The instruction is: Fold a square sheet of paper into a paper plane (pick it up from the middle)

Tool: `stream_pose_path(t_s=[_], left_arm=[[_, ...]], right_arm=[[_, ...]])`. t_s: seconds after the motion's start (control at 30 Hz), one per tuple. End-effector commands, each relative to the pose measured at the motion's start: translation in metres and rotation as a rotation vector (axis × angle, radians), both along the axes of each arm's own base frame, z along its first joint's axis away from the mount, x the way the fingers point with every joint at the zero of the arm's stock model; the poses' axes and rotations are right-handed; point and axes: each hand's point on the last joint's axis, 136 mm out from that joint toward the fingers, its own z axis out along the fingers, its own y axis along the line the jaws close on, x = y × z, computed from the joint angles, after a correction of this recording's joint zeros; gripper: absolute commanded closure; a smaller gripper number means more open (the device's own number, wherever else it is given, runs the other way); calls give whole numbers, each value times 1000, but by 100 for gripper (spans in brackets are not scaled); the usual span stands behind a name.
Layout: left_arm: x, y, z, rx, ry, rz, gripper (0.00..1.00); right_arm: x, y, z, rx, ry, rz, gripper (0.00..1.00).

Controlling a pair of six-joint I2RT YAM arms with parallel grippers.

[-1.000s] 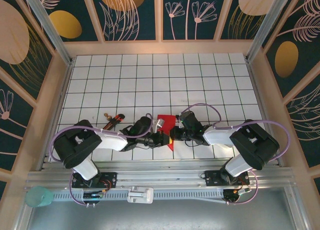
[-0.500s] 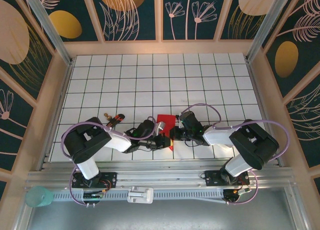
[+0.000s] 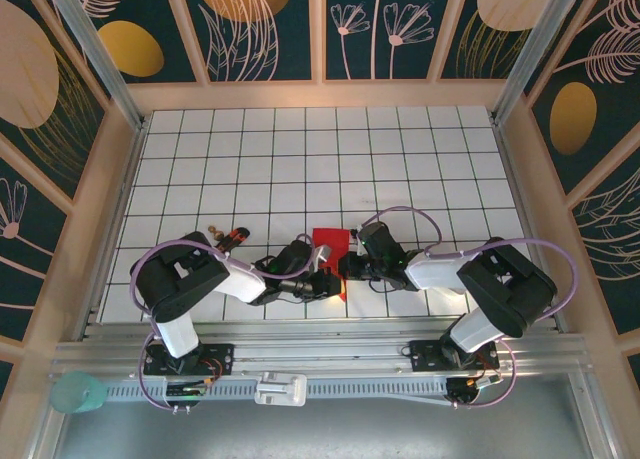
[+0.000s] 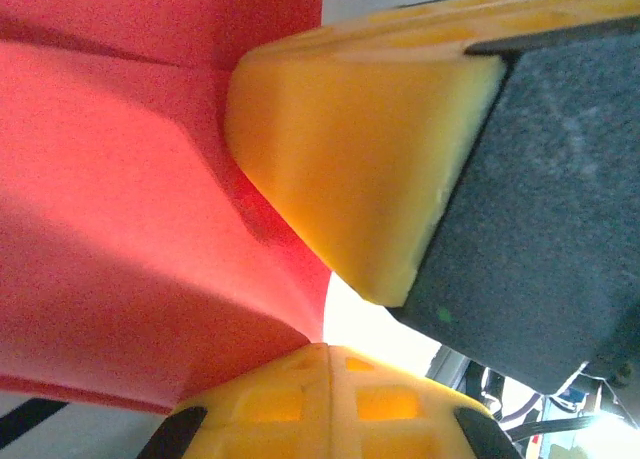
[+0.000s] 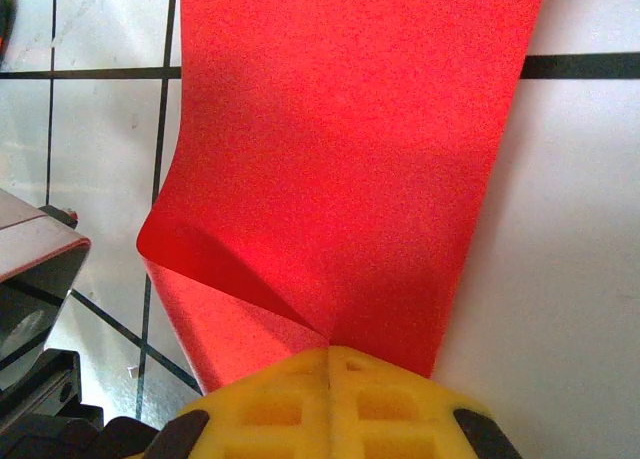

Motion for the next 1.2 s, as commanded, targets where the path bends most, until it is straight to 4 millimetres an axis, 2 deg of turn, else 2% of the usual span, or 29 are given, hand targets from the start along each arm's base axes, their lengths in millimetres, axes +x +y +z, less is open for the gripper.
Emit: stream_pose_path(t_s=[0.0,0.57,1.17], left_arm=[[-17,4,-21,79,37,-50,100],[-39,13,-34,246,6,-149,100],[-58,-7,-17,207,-24,-242,100]], right_arm=[[-32,-37,-50,-184,143,-27,100],[-35,-35,-55,-188,163,-33,100],[-34,-34,-56,-191,167,-40,100]])
